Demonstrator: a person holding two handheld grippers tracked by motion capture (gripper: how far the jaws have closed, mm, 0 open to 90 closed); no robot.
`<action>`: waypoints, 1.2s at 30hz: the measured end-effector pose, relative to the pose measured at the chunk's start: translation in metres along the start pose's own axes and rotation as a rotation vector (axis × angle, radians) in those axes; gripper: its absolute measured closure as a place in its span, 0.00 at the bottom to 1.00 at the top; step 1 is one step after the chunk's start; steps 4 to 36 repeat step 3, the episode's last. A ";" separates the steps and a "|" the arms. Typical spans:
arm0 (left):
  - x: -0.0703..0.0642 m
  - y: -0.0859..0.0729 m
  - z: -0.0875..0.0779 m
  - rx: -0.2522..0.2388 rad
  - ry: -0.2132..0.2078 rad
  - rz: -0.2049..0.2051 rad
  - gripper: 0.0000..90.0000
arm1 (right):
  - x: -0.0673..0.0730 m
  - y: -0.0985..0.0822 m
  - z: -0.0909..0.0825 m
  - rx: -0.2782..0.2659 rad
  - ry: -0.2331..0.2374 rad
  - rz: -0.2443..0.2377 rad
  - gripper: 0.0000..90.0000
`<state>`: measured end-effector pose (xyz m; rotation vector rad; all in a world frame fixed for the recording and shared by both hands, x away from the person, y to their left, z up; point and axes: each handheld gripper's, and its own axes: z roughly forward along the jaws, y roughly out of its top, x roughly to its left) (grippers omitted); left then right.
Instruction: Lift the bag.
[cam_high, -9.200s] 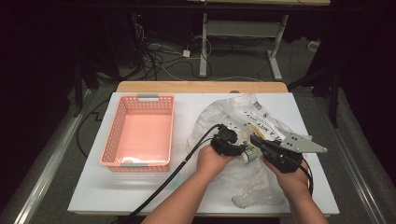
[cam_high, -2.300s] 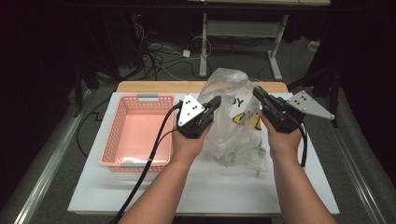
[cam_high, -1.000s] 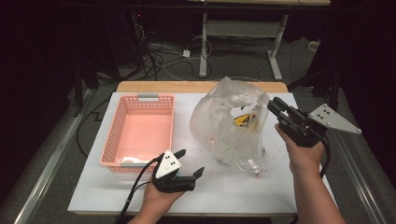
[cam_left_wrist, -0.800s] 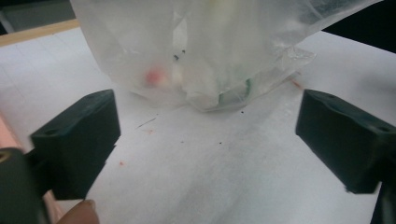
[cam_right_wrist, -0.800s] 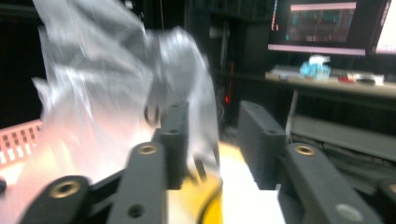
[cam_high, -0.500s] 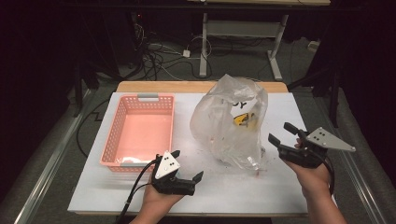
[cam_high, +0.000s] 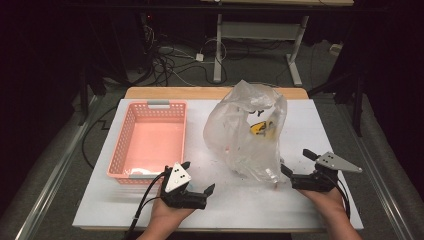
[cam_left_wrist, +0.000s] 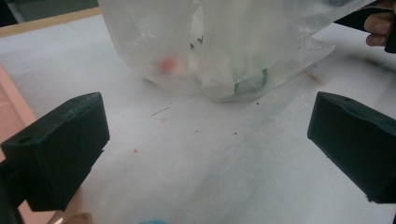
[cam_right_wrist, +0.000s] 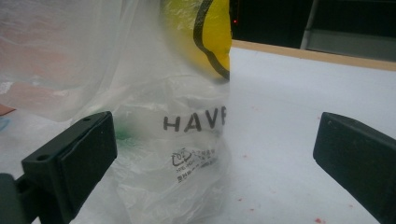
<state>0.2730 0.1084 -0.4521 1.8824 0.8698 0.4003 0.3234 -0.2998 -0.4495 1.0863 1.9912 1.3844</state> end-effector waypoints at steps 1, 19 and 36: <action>0.000 0.000 0.000 -0.002 0.000 -0.004 0.00 | 0.000 0.000 0.000 -0.003 -0.004 -0.008 0.00; 0.001 0.000 0.000 -0.003 -0.002 -0.007 0.00 | 0.001 -0.001 0.000 -0.006 -0.006 -0.008 0.00; 0.001 0.000 0.000 -0.003 -0.002 -0.007 0.00 | 0.001 -0.001 0.000 -0.006 -0.006 -0.008 0.00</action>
